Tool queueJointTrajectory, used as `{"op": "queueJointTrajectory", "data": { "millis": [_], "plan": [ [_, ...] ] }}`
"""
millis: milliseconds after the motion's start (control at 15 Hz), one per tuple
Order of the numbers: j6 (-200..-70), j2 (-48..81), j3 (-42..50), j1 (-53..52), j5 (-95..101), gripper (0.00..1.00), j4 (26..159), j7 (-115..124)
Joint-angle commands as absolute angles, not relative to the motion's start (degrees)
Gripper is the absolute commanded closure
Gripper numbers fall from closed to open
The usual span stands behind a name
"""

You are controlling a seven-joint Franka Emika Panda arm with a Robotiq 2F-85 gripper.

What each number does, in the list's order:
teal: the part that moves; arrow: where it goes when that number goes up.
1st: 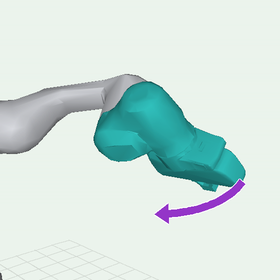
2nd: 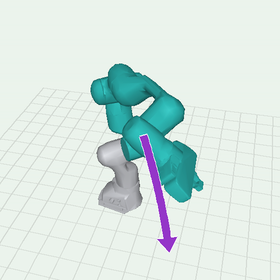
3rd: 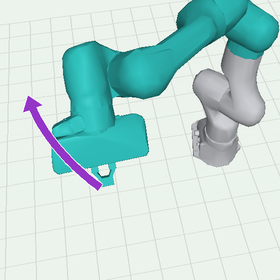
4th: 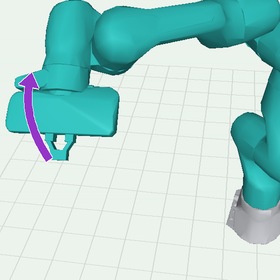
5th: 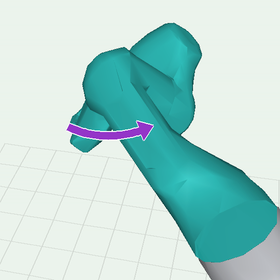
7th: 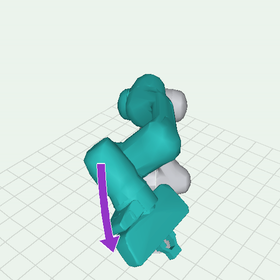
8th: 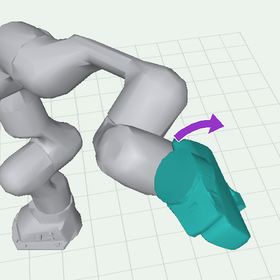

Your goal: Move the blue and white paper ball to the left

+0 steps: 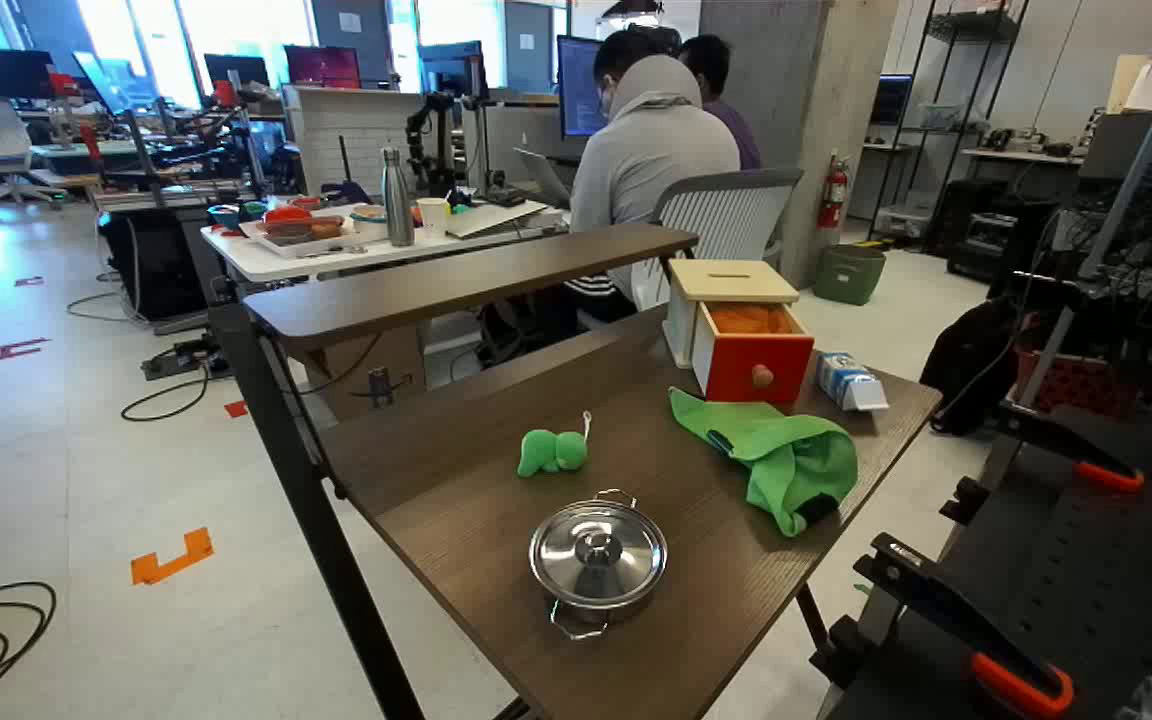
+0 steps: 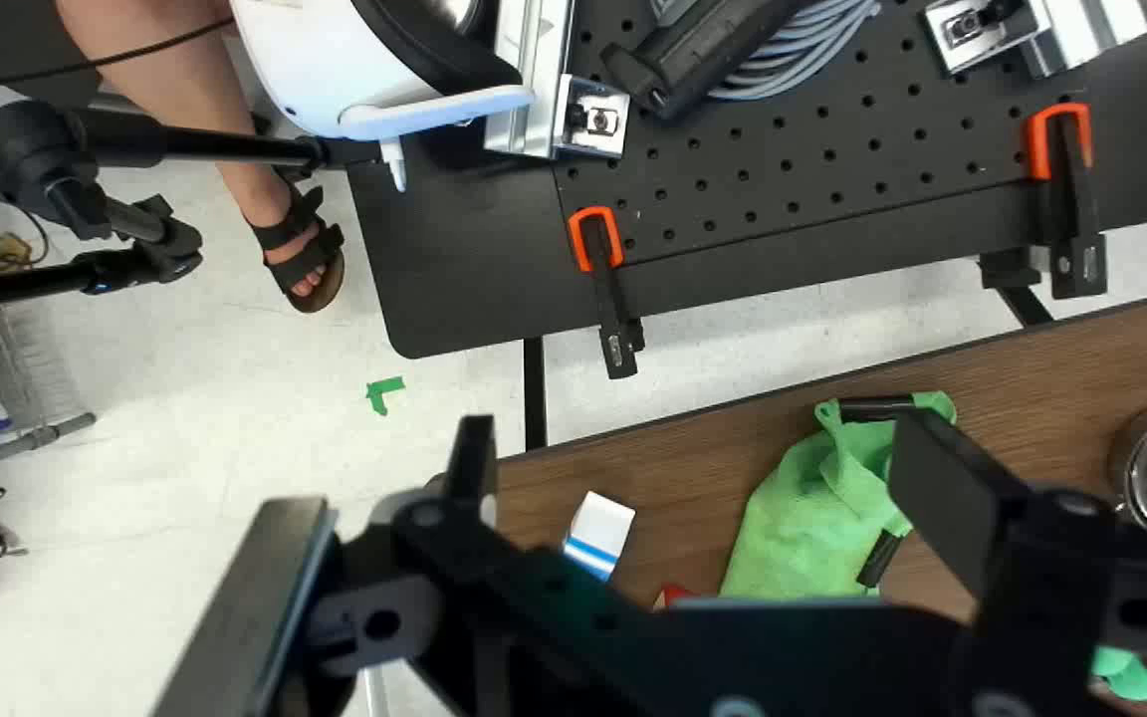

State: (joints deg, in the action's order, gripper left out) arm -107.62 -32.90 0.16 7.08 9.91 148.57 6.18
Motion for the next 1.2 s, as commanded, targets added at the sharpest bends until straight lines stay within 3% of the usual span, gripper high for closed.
{"op": "queueJointTrajectory", "data": {
  "millis": [0, 467, 1133],
  "plan": [
    [-107.5, -32.9, 0.6, 6.6, 10.1, 0.0, 148.5, 6.4],
    [-108.3, -31.9, 0.8, 6.8, 9.9, 0.0, 148.3, 7.0],
    [-135.2, -14.1, 3.7, 9.2, 8.6, 0.0, 146.9, 13.8]
  ]
}}
